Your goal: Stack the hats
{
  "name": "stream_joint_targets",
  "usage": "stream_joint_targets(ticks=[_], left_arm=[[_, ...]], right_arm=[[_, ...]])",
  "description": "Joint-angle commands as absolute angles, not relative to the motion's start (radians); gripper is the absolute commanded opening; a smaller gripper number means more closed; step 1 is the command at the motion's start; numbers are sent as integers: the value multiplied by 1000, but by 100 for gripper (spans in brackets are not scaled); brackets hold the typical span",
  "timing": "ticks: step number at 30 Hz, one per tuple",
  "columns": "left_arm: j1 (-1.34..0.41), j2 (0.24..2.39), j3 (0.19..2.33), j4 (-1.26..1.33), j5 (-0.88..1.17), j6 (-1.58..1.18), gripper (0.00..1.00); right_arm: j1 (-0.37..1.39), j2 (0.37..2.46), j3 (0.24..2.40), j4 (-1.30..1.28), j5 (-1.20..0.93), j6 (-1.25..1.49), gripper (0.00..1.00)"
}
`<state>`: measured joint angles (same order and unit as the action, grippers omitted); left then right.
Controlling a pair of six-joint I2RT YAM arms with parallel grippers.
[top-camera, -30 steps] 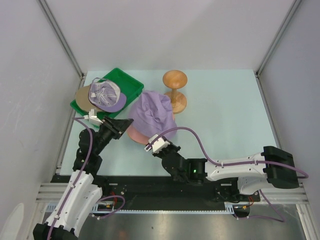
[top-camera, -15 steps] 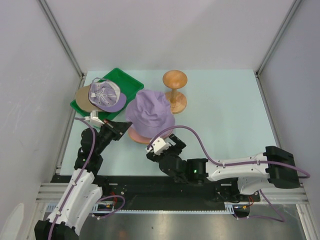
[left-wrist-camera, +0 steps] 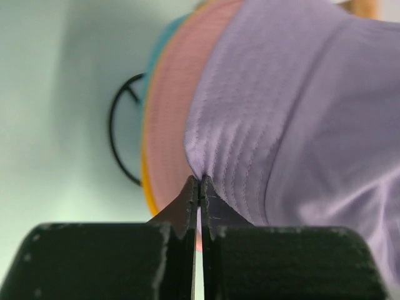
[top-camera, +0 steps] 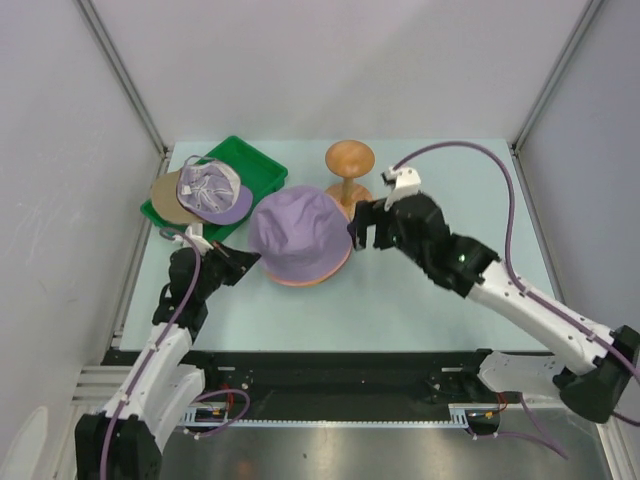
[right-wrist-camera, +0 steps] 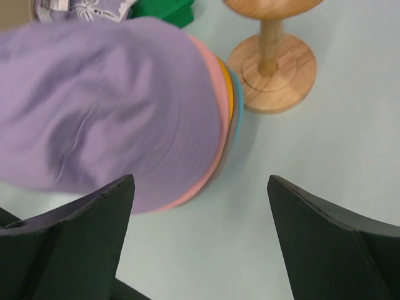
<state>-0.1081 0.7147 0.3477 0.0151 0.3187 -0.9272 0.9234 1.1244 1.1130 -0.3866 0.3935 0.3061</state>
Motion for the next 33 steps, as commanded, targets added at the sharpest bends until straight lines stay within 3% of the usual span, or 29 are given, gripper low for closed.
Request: stream_joint_targets(ticks=[1,5,8,29,33], left_arm=[[-64,810,383,29,333,-870,0],[-63,838,393,72,310,-851,0],[-63,867,419,49,314,-818,0],[-60,936,538,-37,310,-701,2],[-58,956,531,-21,325,-699,1]], right_arm=[[680,1250,1241,-393,-110,400,90],[554,1339,1235,-252,-392,484,85],[505,1377,1200,-146,-491,544,79],[462,1482,986,136,-686,638,68],[462,1505,979,184,-704,650,58]])
